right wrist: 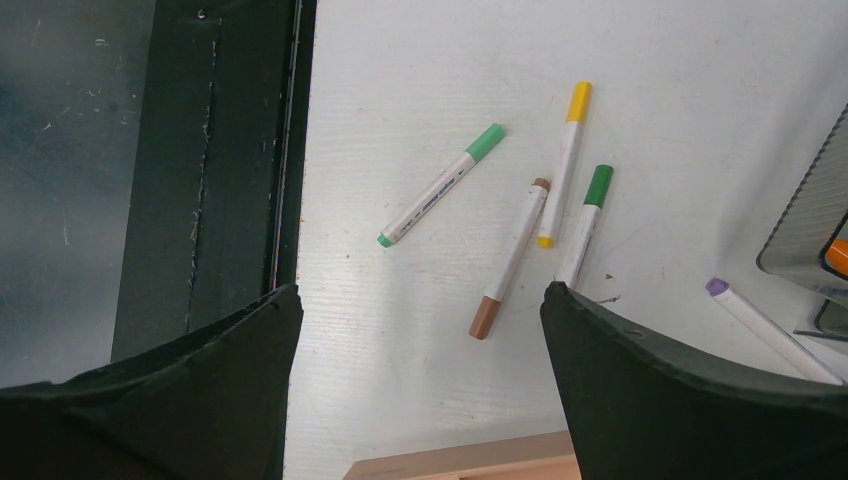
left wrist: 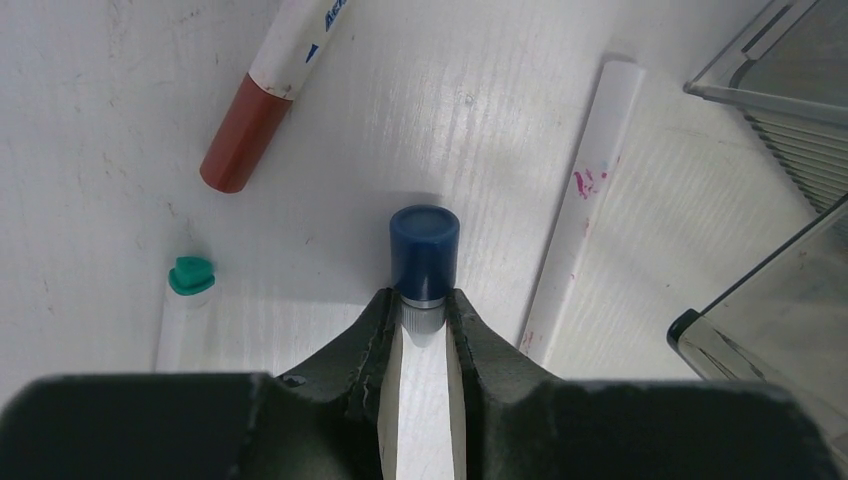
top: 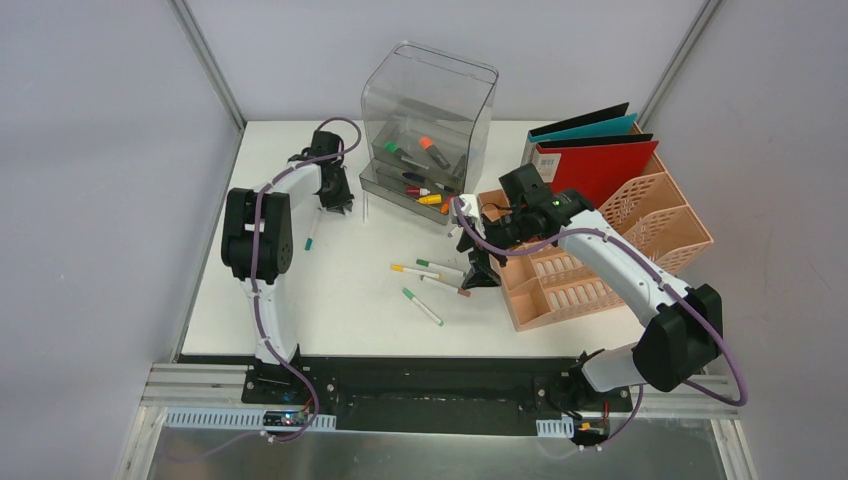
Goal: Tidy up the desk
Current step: Pick up the stationery from the center of the board.
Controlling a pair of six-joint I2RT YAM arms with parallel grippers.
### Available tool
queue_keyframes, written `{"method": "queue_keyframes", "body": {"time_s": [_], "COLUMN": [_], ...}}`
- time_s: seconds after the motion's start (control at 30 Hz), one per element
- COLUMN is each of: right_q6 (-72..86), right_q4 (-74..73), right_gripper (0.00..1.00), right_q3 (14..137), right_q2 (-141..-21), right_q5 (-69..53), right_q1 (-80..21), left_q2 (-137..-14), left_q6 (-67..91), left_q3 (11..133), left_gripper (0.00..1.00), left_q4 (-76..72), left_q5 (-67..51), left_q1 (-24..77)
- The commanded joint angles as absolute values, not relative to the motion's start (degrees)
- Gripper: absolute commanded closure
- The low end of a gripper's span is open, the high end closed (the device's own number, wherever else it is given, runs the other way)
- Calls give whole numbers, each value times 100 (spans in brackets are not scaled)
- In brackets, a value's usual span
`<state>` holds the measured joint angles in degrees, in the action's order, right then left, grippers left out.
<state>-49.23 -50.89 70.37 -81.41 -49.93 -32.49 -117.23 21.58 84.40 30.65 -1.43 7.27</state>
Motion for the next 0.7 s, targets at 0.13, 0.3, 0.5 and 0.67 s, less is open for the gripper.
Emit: {"method": "queue_keyframes", "body": {"time_s": [0.13,0.3,0.5,0.67], "right_q6": [-5074,-5079,-5079,-5078], "right_q4": [-5044,-5040,-5043,-5043], "right_gripper": [7,7,7,7], "right_q3": [7198,7193,7194,7198], "right_q2": [-8113,-8115,-8131,-8131], "right_q5": [-5071,-5067,-5067,-5067], "right_q1": [-3224,-3226,-3223,-3228], "left_q2": [-11052,-10288,-9147,-8107], "left_q6": [2327,2483,2668,3064], "left_q3": [7643,6757,5461,4192], "left_gripper": [96,100,100,100], "left_q4": [2656,1993,917,-535], "left_q5": [67,-302,-984,-1776], "left_q1": [695,694,698,696]}}
